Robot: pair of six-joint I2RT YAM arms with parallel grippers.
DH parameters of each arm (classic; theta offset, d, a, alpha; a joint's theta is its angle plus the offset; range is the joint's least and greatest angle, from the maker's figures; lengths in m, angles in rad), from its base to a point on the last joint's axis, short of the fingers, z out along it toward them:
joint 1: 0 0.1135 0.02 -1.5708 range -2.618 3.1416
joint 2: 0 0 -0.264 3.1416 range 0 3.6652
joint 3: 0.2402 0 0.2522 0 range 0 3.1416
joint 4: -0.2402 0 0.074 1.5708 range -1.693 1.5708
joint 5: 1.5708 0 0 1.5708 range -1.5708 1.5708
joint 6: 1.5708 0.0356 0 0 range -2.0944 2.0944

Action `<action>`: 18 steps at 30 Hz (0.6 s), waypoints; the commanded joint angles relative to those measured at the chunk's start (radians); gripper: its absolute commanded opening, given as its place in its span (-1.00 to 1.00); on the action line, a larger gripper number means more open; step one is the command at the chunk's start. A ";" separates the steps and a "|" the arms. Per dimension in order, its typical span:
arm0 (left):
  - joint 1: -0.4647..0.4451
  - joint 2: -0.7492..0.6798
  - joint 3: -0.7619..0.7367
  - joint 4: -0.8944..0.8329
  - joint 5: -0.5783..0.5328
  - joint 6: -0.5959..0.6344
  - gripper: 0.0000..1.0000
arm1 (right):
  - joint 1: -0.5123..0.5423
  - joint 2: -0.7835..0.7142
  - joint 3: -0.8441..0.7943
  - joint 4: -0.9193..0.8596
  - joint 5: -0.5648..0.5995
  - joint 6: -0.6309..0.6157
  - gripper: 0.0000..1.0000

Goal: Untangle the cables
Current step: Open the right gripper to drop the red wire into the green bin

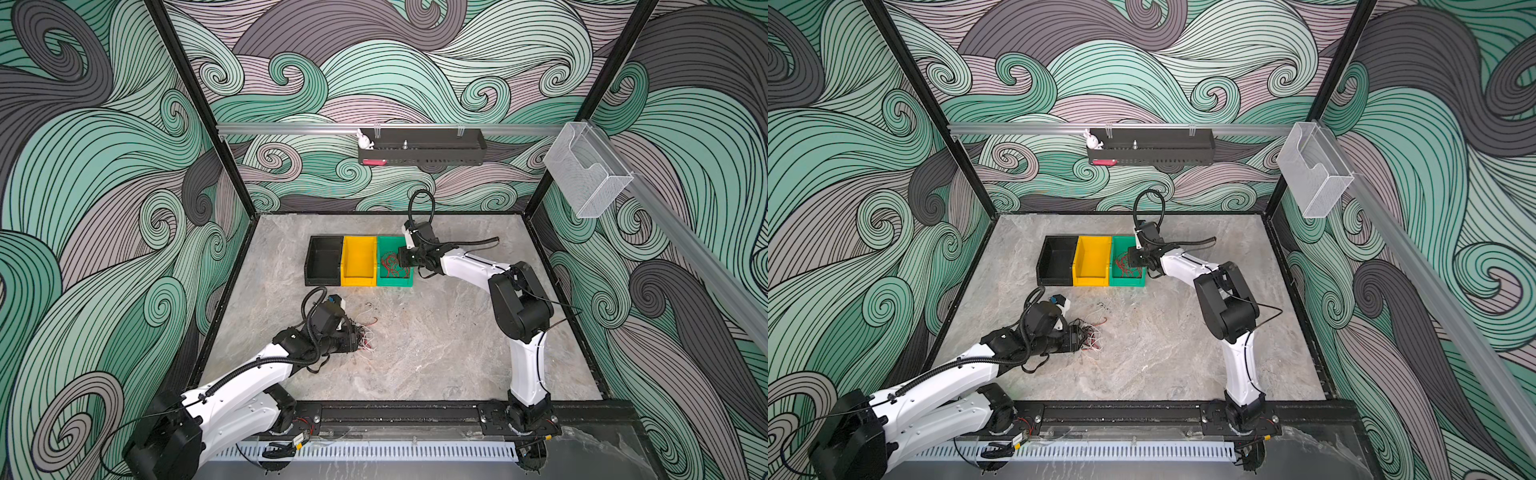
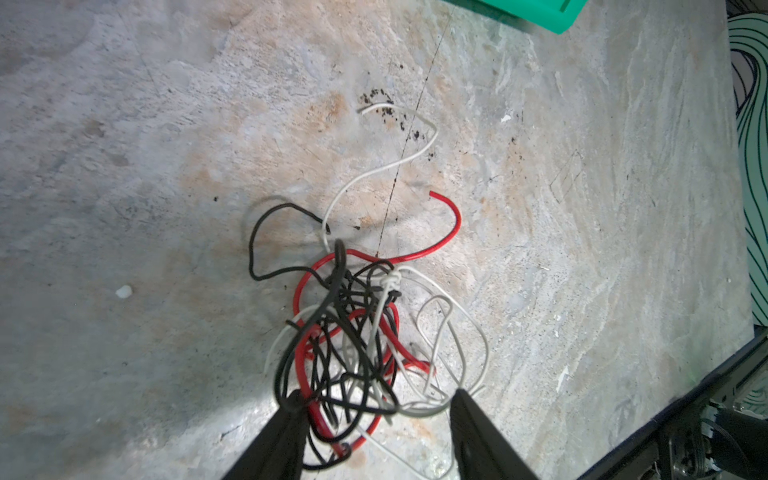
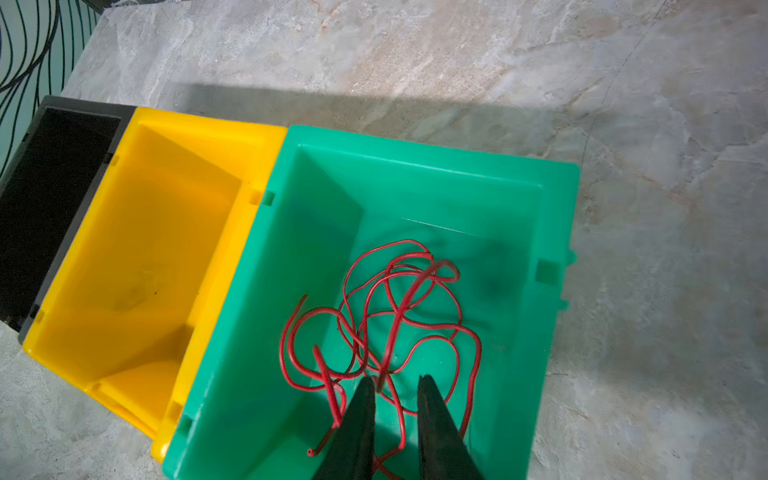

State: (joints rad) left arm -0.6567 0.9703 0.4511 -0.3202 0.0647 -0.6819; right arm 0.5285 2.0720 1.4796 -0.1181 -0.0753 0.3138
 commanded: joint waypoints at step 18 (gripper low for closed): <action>0.009 -0.046 -0.015 -0.008 0.000 -0.012 0.16 | -0.009 -0.175 -0.046 -0.128 0.071 -0.062 -0.36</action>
State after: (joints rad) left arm -0.6559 0.9417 0.4423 -0.3202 0.0643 -0.6842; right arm 0.5270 1.9297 1.4563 -0.2070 -0.0254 0.2646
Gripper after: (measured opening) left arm 0.578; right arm 0.317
